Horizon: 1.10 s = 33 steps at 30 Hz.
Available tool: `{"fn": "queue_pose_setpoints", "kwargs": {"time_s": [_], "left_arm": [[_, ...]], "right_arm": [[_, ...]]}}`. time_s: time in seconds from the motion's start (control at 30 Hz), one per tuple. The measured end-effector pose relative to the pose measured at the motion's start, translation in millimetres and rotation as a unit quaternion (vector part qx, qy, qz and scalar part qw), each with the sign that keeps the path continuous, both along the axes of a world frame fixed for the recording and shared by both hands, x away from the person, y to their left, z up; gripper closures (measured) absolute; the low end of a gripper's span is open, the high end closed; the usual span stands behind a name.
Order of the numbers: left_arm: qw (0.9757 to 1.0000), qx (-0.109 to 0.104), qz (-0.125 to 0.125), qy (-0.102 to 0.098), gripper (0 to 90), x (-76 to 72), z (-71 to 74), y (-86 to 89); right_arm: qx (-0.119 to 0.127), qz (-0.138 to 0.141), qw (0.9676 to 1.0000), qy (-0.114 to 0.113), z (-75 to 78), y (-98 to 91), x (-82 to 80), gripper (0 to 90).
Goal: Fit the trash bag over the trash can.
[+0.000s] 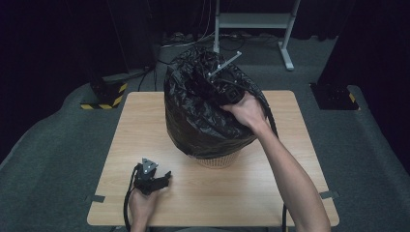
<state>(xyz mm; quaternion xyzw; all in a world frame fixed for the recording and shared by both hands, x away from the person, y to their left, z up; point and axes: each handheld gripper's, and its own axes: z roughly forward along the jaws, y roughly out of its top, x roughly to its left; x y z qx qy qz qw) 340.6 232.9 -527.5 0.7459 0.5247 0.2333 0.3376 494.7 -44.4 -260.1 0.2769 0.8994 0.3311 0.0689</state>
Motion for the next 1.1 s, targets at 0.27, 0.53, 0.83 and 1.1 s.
{"fn": "queue_pose_setpoints", "kwargs": {"time_s": [0.27,0.53,0.83,1.1], "left_arm": [[1.0,0.0,0.0,0.0,27.3,0.0,0.0,-0.1],[1.0,0.0,0.0,0.0,27.3,0.0,0.0,-0.1],[1.0,0.0,0.0,0.0,27.3,0.0,0.0,0.0],[1.0,0.0,0.0,-0.001,27.2,0.0,-0.1,-0.2]], "right_arm": [[-0.011,0.002,0.9999,0.009,-6.0,5.3,2.8,88.9],[-0.022,0.0,0.9996,0.019,-11.9,7.4,4.6,88.8],[-0.029,0.0,0.9992,0.027,-17.3,6.8,5.6,88.5],[-0.036,0.001,0.999,0.028,-20.7,6.6,6.0,86.8]]}}
